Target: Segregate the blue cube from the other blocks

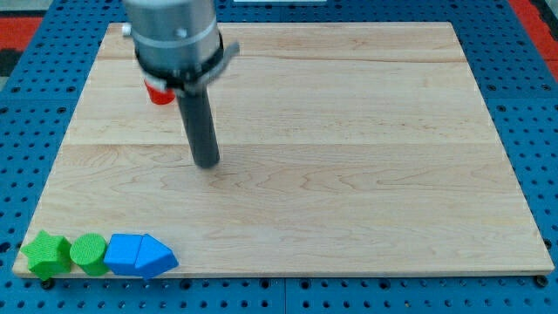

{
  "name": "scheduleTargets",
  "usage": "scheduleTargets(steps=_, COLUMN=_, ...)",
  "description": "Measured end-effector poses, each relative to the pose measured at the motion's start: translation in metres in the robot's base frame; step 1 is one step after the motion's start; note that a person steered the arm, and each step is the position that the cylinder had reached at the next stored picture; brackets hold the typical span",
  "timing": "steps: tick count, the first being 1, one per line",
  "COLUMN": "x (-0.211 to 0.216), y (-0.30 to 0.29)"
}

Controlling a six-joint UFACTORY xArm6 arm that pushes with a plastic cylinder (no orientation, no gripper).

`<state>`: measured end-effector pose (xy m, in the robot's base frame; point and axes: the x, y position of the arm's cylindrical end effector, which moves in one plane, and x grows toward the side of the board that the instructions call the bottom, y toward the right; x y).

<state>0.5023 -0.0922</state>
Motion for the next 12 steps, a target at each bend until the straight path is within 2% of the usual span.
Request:
scheduleTargets(steps=1, x=0.043, y=0.008)
scheduleTargets(steps=2, x=0.115, y=0.017)
scheduleTargets(steps=4, x=0.117, y=-0.002)
scheduleTargets(steps=6, x=0.116, y=-0.068)
scheduleTargets(steps=7, x=0.116, y=-0.119)
scheduleTargets(steps=10, x=0.089, y=-0.102)
scheduleTargets(steps=12, x=0.039, y=-0.080)
